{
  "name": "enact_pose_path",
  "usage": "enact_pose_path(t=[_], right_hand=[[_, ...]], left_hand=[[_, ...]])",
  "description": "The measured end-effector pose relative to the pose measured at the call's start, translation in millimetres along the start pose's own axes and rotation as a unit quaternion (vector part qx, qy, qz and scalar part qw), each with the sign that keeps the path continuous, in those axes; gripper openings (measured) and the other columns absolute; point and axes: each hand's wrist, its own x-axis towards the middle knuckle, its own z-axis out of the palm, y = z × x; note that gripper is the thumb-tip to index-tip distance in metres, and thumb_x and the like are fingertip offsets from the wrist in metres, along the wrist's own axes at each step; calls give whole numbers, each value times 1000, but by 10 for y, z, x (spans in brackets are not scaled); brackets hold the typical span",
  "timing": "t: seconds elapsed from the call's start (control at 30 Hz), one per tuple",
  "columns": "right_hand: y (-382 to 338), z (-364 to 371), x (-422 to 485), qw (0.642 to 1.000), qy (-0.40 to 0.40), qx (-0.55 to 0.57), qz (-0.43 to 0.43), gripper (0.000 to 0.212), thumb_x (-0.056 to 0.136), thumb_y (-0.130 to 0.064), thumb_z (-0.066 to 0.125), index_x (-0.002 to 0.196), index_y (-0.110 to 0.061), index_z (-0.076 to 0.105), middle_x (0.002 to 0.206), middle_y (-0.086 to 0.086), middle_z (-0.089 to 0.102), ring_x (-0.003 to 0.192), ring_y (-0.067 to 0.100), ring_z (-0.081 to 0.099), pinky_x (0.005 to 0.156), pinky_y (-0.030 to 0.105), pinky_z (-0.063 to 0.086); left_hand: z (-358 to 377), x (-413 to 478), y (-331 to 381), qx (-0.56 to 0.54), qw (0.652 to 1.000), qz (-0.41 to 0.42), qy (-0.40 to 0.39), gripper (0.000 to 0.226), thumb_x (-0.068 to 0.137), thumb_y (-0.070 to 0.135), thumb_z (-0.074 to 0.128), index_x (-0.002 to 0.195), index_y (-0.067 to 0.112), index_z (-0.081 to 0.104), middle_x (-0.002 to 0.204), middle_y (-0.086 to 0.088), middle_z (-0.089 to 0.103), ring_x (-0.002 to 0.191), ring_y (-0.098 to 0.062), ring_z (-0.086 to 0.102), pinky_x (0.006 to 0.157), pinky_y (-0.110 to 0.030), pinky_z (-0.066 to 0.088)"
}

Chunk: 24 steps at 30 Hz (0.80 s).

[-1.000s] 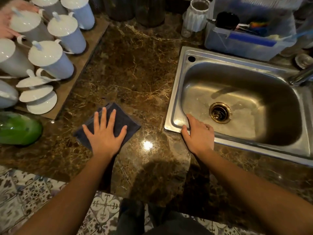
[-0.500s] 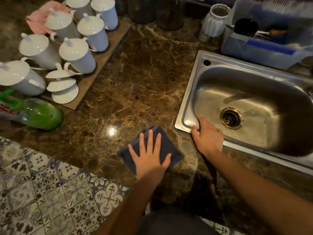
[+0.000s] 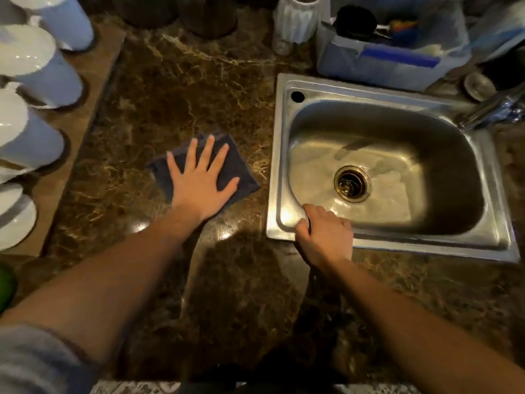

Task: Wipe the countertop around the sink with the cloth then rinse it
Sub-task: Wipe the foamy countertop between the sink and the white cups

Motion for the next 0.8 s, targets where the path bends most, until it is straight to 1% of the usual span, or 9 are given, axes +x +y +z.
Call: enact_pose_path(t=[0.13,0.23,0.37,0.43,0.53,0.6,0.67,0.73,0.8], right_hand=[[2,31,13,1000,17,11,2,38,93,-46,28,120,-33,51,117,-4,63,107,19,54,98,42,38],[9,45,-8,999,34,21,-3,46,94,-51,29,131,-32,51,129,-7,59,121,16,50,105,42,32],[-10,10,-51,999,46,19,-11,55,93,-55,26,138,-31,46,137,-7,54,128,16,45,107,43,30],[-21,-4,-60,999,41,17,-7,58,92,-58,24,142,-32,41,141,-6,51,131,17,42,108,44,28],[-35,-37,-52,1000,5,21,6,63,93,-62,23,148,-32,30,151,-4,40,138,19,35,112,49,22],[-58,-91,-6,998,-38,47,10,69,92,-65,25,152,-31,19,158,-1,27,143,22,27,113,54,19],[-137,-168,82,992,-44,117,5,76,91,-67,30,153,-27,13,160,2,20,145,24,22,113,55,25],[-287,-205,262,984,-13,176,2,79,89,-67,36,153,-24,15,159,4,23,144,26,25,110,54,31],[-493,-205,510,978,20,206,3,80,87,-69,37,151,-26,17,155,4,29,140,27,31,106,56,36]], left_hand=[[-20,386,243,8,998,66,-8,71,94,65,22,154,33,2,163,3,-9,149,-27,-10,111,-65,-6],[11,323,289,13,996,90,-1,70,95,64,20,154,32,3,163,3,-7,149,-28,-9,112,-64,-6],[50,-173,309,22,989,145,-8,75,88,65,14,154,31,11,163,3,1,149,-28,-4,113,-65,-3],[94,-598,348,16,983,181,-20,76,86,65,24,153,31,20,163,3,9,150,-28,2,114,-65,0],[157,-1199,269,9,975,218,-31,76,81,64,42,150,31,31,160,3,22,148,-27,15,112,-67,11],[186,-1425,64,0,976,213,-38,77,81,65,44,149,34,31,160,5,22,148,-24,14,111,-67,14],[168,-1513,-144,-2,981,190,-39,75,82,67,42,149,34,32,159,4,24,148,-23,15,110,-66,15],[135,-1487,-278,1,986,163,-42,71,87,69,32,148,33,32,159,4,25,147,-23,17,110,-65,15],[100,-1364,-383,7,989,143,-45,71,88,70,25,149,33,31,159,4,25,147,-23,17,110,-65,13]])
